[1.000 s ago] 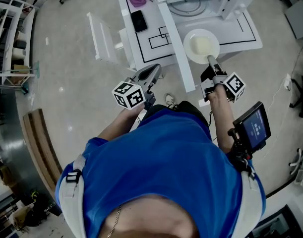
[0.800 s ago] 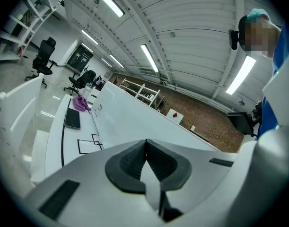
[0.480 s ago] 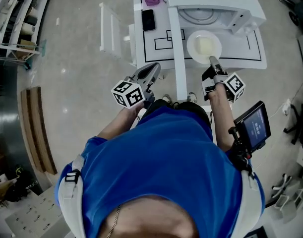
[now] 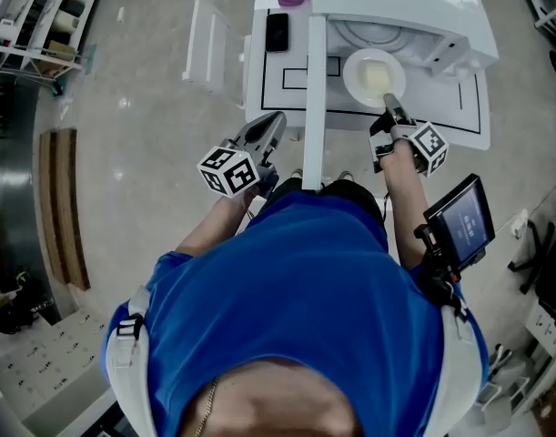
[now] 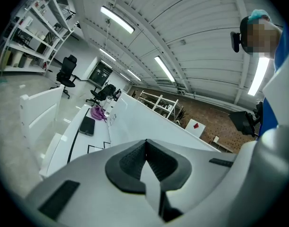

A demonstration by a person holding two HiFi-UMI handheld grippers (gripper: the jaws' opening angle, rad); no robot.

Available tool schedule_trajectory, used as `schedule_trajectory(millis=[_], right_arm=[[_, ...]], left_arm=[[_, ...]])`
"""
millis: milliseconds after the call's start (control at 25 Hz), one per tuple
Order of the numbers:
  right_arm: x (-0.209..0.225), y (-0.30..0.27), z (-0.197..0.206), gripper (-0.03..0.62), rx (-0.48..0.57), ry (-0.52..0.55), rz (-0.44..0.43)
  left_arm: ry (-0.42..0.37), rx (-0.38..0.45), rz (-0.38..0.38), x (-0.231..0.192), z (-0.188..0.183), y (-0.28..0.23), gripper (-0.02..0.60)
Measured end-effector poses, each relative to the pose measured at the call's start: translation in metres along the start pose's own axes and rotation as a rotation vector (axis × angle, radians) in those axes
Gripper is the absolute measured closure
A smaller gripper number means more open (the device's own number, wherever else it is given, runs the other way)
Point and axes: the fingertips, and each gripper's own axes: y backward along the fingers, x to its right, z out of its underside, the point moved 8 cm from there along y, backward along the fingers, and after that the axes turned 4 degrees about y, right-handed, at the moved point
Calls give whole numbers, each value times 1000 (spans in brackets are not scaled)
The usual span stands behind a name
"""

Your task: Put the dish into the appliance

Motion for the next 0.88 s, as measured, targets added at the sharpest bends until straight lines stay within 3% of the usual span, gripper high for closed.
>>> schedule_trajectory(millis=[880], right_arm=[[22, -72, -44, 583, -40, -18, 67]], left_arm=[[5, 58, -121, 4, 0, -2, 575]])
